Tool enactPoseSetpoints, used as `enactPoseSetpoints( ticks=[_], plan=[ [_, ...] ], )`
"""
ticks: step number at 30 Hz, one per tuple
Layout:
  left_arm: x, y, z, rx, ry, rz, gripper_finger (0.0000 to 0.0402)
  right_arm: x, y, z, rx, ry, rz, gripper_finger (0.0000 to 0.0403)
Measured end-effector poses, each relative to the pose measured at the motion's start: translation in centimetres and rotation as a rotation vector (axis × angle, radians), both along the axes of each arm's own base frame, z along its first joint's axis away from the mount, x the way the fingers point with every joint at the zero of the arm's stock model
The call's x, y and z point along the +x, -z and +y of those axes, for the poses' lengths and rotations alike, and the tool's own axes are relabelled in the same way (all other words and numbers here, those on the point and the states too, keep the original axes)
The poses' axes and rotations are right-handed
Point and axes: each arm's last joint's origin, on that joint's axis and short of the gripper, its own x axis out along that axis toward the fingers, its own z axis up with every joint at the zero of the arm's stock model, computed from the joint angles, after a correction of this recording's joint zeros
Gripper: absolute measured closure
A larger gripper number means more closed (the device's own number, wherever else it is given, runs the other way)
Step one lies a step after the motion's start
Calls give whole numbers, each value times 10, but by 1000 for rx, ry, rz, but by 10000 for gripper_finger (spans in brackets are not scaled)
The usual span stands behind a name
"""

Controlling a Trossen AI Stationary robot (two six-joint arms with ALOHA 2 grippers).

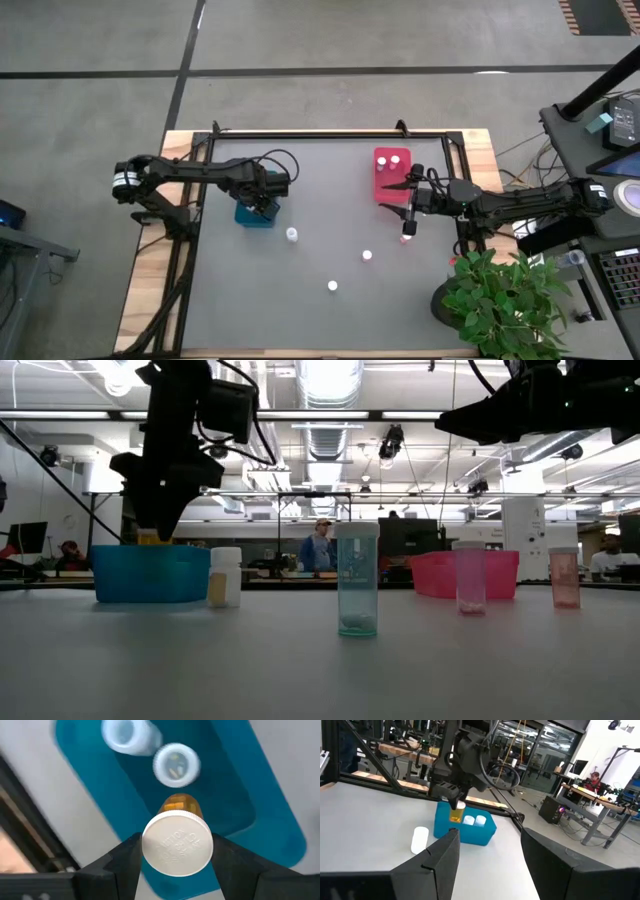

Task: Pick and place medicine bottles into bin by pill shape (circle, oval)
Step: Put the orange capsule bottle into the blue bin, then put the pink tablet bottle into the red bin

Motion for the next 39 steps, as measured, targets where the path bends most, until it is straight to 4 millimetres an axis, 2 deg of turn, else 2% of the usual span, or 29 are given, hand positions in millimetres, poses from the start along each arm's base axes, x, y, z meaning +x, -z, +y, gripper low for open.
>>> enactPoseSetpoints(
  ticks=[10,17,26,32,39],
  plan=[
    [-4,21,3,-36,-17,34,207,0,0,0,0,0,0,202],
    [-4,24,3,-32,-23,20,205,0,0,0,0,0,1,202],
    [-4,24,3,-28,-23,20,153,0,0,0,0,0,1,202],
    [-4,17,3,-27,-16,19,144,0,0,0,0,0,1,202],
    [-8,-5,2,-21,-11,-2,144,0,0,0,0,2,1,202]
  ],
)
